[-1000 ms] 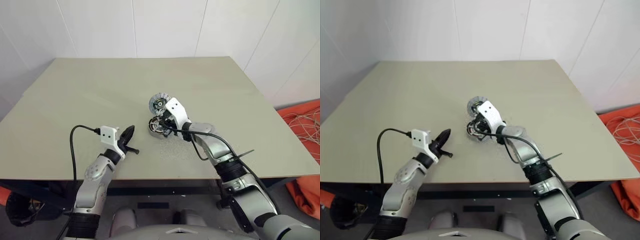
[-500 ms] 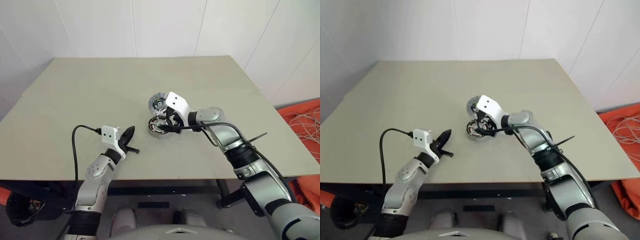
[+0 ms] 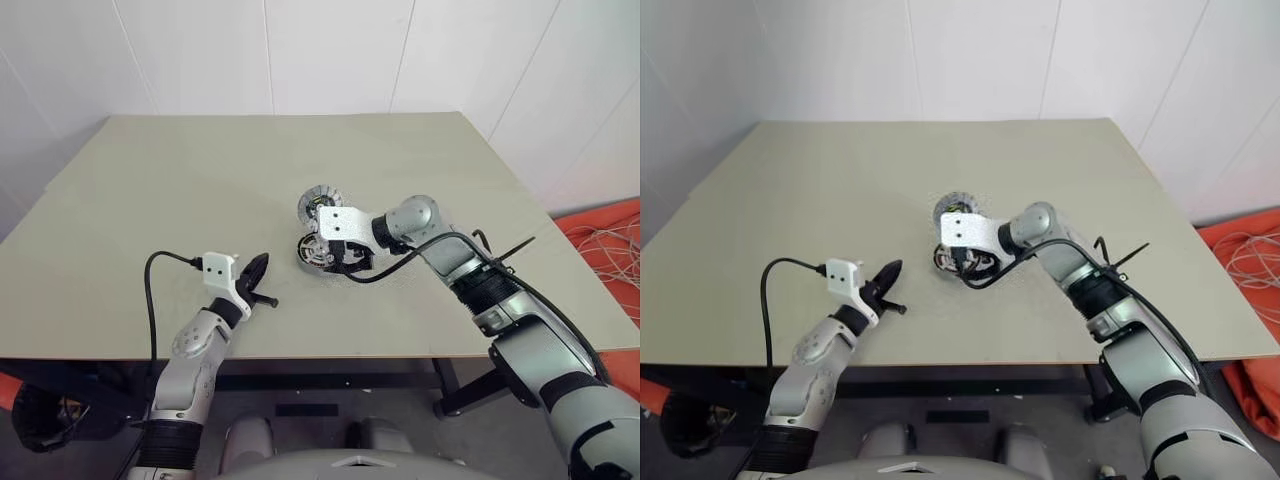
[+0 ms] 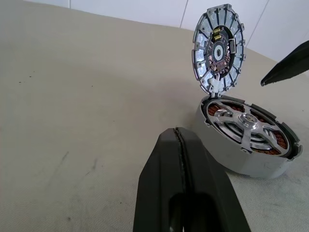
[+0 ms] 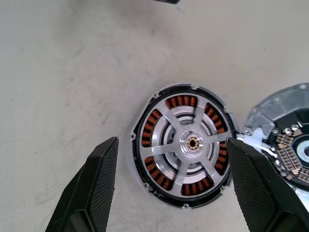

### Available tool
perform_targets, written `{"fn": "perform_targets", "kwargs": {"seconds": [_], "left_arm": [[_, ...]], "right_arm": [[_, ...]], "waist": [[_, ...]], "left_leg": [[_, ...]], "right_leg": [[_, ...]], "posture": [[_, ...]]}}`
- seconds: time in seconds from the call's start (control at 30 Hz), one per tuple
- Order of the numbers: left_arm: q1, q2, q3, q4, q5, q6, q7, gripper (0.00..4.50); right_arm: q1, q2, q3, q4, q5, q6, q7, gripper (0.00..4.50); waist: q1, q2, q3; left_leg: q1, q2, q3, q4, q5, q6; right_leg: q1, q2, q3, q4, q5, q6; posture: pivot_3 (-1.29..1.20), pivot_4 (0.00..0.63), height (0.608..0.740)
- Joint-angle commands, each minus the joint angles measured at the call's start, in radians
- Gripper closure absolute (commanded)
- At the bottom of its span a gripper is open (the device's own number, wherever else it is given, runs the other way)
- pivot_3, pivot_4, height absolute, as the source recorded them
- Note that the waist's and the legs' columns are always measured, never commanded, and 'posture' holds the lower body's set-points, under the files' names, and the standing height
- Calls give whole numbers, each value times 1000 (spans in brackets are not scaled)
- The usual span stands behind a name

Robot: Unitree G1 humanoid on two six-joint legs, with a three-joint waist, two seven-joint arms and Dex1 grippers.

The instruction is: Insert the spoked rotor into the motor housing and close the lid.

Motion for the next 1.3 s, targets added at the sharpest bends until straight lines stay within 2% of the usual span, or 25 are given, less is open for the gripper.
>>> {"fn": "perform_targets", "kwargs": {"seconds": [0.03, 0.67, 0.93, 1.3], "left_arm": [[-25, -3, 5, -12, -8, 0, -5, 4500], [-31, -15, 10, 1, -14, 18, -7, 4500], [-32, -17, 10, 10, -14, 20, -7, 4500], [-32, -19, 12, 13, -18, 24, -6, 4500]], "right_arm": [[-51, -15, 16, 38, -41, -104, 32, 511], [-178, 14, 52, 306, -199, -420, 57, 511], [-169, 22, 53, 312, -206, -499, 98, 511], [-150, 36, 50, 297, -204, -508, 133, 511]], "waist": [[0, 0, 0], [-1, 0, 0], [-1, 0, 0], [-1, 0, 0]], "left_leg": [[0, 0, 0, 0, 0, 0], [-1, 0, 0, 1, 0, 1], [-1, 0, 0, 2, 0, 1], [-1, 1, 0, 3, -1, 1]], "right_leg": [[0, 0, 0, 0, 0, 0], [0, 0, 0, 1, 1, -1], [-1, 0, 0, 1, 1, -2], [-1, 0, -1, 1, 1, -2]], "posture": [[0, 0, 740], [0, 0, 740], [0, 0, 740], [0, 0, 740]]}}
